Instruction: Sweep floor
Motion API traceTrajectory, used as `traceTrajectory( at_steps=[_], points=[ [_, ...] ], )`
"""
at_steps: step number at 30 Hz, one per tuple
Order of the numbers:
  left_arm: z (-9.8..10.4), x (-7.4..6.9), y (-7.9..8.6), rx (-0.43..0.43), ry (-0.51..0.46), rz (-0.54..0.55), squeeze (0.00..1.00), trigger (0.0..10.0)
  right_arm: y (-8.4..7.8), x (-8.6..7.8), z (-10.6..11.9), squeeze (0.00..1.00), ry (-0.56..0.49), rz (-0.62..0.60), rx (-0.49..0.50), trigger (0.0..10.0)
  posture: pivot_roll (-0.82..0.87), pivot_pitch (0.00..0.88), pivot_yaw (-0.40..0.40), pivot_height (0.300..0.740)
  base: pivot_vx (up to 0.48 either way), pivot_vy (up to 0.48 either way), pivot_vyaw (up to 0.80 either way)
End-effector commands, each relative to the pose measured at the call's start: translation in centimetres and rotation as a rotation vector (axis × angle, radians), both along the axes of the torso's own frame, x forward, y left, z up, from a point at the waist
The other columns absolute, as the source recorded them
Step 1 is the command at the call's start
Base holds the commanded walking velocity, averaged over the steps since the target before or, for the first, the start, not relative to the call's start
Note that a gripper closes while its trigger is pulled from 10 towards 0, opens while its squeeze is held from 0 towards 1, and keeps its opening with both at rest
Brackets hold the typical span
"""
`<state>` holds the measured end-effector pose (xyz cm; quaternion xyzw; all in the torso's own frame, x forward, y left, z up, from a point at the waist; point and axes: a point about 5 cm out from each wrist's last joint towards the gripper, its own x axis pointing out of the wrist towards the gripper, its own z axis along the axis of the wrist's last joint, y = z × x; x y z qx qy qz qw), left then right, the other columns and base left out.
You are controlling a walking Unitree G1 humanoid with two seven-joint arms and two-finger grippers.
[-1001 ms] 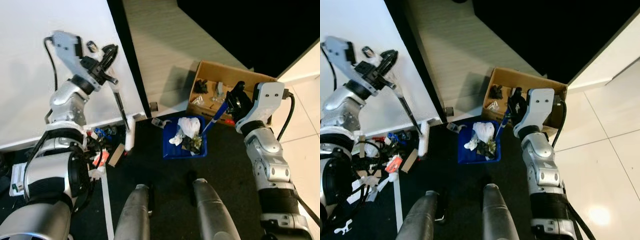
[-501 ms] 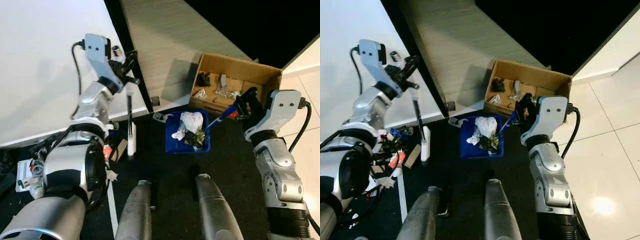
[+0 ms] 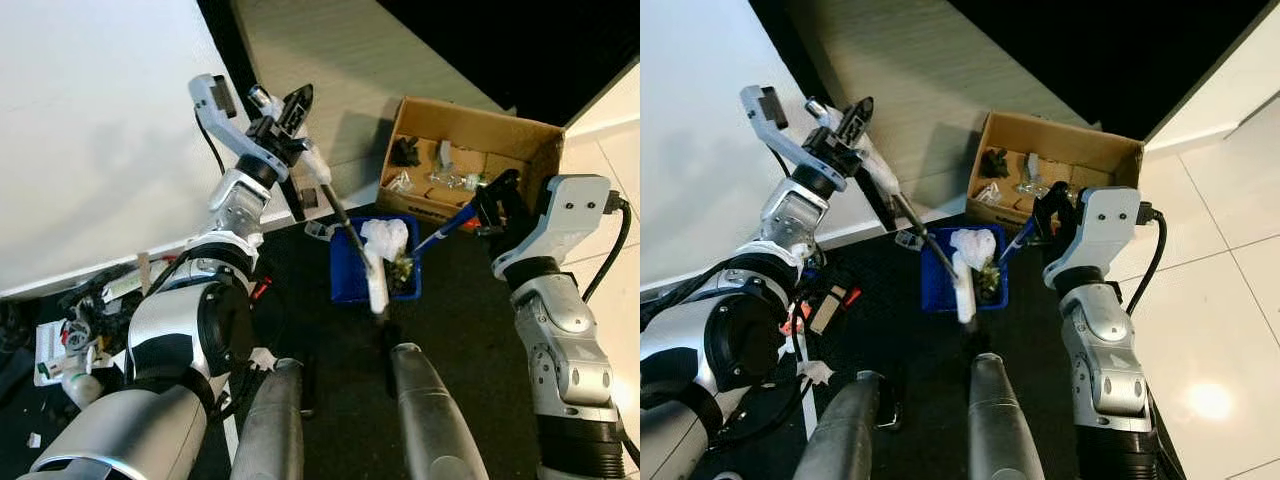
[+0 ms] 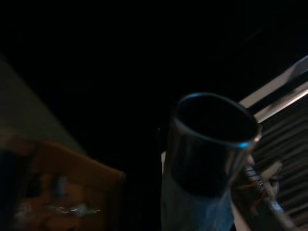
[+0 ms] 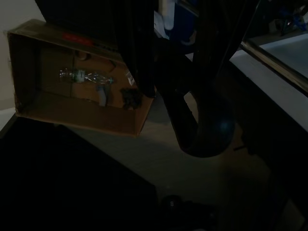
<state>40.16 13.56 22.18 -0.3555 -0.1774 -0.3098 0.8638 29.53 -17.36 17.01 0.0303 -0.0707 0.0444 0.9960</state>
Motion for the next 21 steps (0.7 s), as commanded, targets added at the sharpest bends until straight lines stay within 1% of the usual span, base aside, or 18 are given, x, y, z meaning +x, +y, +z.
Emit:
traceTrajectory(
  at_steps=[1,3,4,5,6,8,9,10,11,13,14,15,16,17,19,20,21],
  points=[
    [1.4,-0.1,-0.4,-0.075,-0.084,-0.050,0.00,10.0,0.6,-0.2,-2.8,0.00,0.134,0.032,0.041,10.0,-0.28,0.471,0.077,0.740,0.000,0.000,0.00],
    [2.1,-0.2,0.1,-0.047,-0.127,-0.058,0.00,10.0,0.8,0.0,-2.8,0.00,0.135,0.038,0.042,10.0,-0.27,0.469,0.077,0.740,0.000,0.000,0.00],
    [2.4,-0.3,0.8,0.041,-0.159,-0.040,0.00,10.0,0.9,0.0,-2.8,0.00,0.135,0.041,0.044,10.0,-0.26,0.466,0.079,0.740,0.000,0.000,0.00],
    [2.4,-0.3,0.8,0.041,-0.159,-0.040,0.00,10.0,0.9,0.0,-2.8,0.00,0.135,0.041,0.044,10.0,-0.26,0.466,0.079,0.740,0.000,0.000,0.00],
    [2.5,-0.4,1.2,0.101,-0.180,-0.030,0.00,10.0,0.9,0.1,-2.8,0.00,0.136,0.042,0.045,10.0,-0.26,0.466,0.079,0.740,0.000,0.000,0.00],
    [2.5,-0.7,3.1,0.331,-0.209,0.031,0.00,10.0,1.1,0.2,-2.9,0.00,0.139,0.046,0.048,10.0,-0.24,0.465,0.089,0.740,0.000,0.000,0.00],
    [2.4,-0.9,4.0,0.419,-0.218,0.063,0.00,10.0,1.1,0.2,-3.0,0.00,0.141,0.047,0.048,10.0,-0.24,0.464,0.092,0.740,0.000,0.000,0.00],
    [2.3,-1.0,4.5,0.474,-0.224,0.082,0.00,10.0,1.2,0.2,-3.0,0.00,0.141,0.048,0.049,10.0,-0.24,0.464,0.092,0.740,0.000,0.000,0.00],
    [2.3,-1.0,4.5,0.474,-0.224,0.082,0.00,10.0,1.2,0.2,-3.0,0.00,0.141,0.048,0.049,10.0,-0.24,0.464,0.092,0.740,0.000,0.000,0.00],
    [1.9,-1.4,6.6,0.587,-0.202,0.143,0.00,10.0,1.2,0.1,-3.2,0.00,0.145,0.050,0.051,10.0,-0.22,0.464,0.095,0.740,0.000,0.000,0.00],
    [1.8,-1.6,7.6,0.625,-0.185,0.178,0.00,10.0,1.3,0.1,-3.2,0.00,0.150,0.055,0.048,10.0,-0.22,0.464,0.097,0.740,0.000,0.000,0.00],
    [1.8,-1.6,7.6,0.625,-0.185,0.178,0.00,10.0,1.3,0.1,-3.2,0.00,0.150,0.055,0.048,10.0,-0.22,0.464,0.097,0.740,0.000,0.000,0.00],
    [1.7,-1.9,8.4,0.643,-0.176,0.207,0.00,10.0,1.3,0.1,-3.3,0.00,0.155,0.061,0.043,10.0,-0.22,0.464,0.097,0.740,0.000,0.000,0.00],
    [1.7,-2.0,8.9,0.640,-0.166,0.222,0.00,10.0,1.4,0.2,-3.5,0.00,0.164,0.068,0.033,10.0,-0.21,0.463,0.094,0.740,0.000,0.000,0.00],
    [1.7,-2.0,8.9,0.640,-0.166,0.222,0.00,10.0,1.4,0.2,-3.5,0.00,0.164,0.068,0.033,10.0,-0.21,0.463,0.094,0.740,0.000,0.000,0.00],
    [1.5,-2.2,9.3,0.636,-0.160,0.237,0.00,10.0,1.4,0.3,-3.7,0.00,0.180,0.078,-0.004,10.0,-0.20,0.463,0.089,0.740,0.000,0.000,0.00],
    [0.9,-2.3,9.3,0.627,-0.150,0.249,0.00,10.0,1.6,0.7,-3.7,0.00,0.197,0.095,-0.033,10.0,-0.20,0.465,0.082,0.740,0.000,0.000,0.00]
  ],
)
